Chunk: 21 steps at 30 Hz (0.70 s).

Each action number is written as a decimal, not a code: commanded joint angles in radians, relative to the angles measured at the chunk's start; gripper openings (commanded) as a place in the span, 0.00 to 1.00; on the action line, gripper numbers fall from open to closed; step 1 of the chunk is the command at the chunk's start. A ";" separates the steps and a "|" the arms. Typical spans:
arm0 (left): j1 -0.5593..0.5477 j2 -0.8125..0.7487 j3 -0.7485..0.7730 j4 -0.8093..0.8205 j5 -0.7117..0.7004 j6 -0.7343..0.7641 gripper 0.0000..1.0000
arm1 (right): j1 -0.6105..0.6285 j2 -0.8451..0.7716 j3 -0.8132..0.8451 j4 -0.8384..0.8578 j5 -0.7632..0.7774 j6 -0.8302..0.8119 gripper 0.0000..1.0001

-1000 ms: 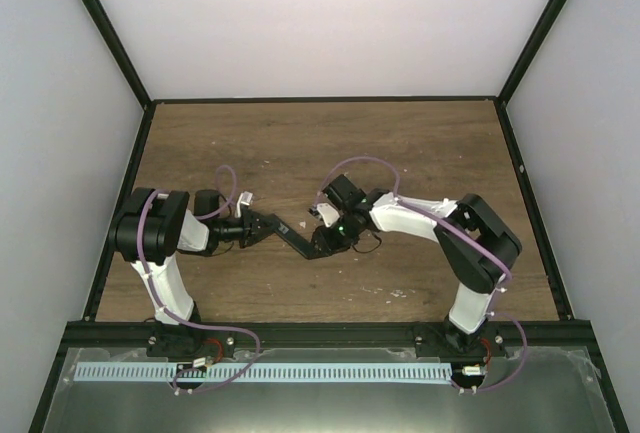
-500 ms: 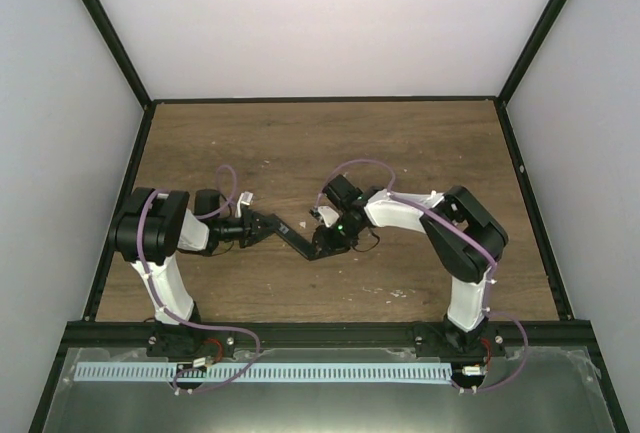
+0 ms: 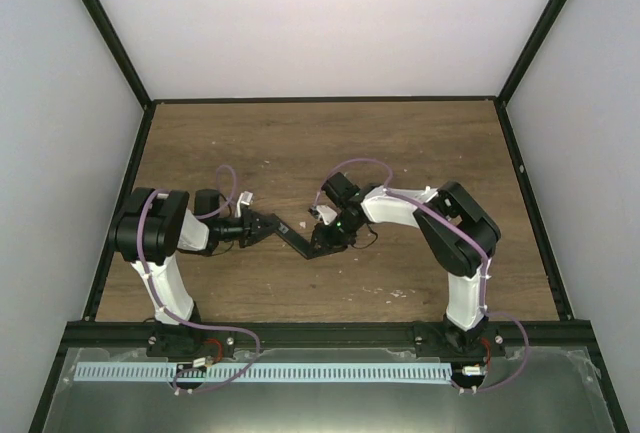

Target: Load the batteries into the remote control

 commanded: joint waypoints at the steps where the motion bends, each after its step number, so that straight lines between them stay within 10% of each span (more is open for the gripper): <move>1: -0.004 0.003 0.004 0.017 -0.014 0.030 0.00 | -0.005 0.031 0.055 0.019 -0.021 -0.008 0.25; 21: -0.011 0.023 -0.010 0.074 -0.001 -0.004 0.00 | -0.026 0.086 0.069 0.057 -0.008 0.010 0.22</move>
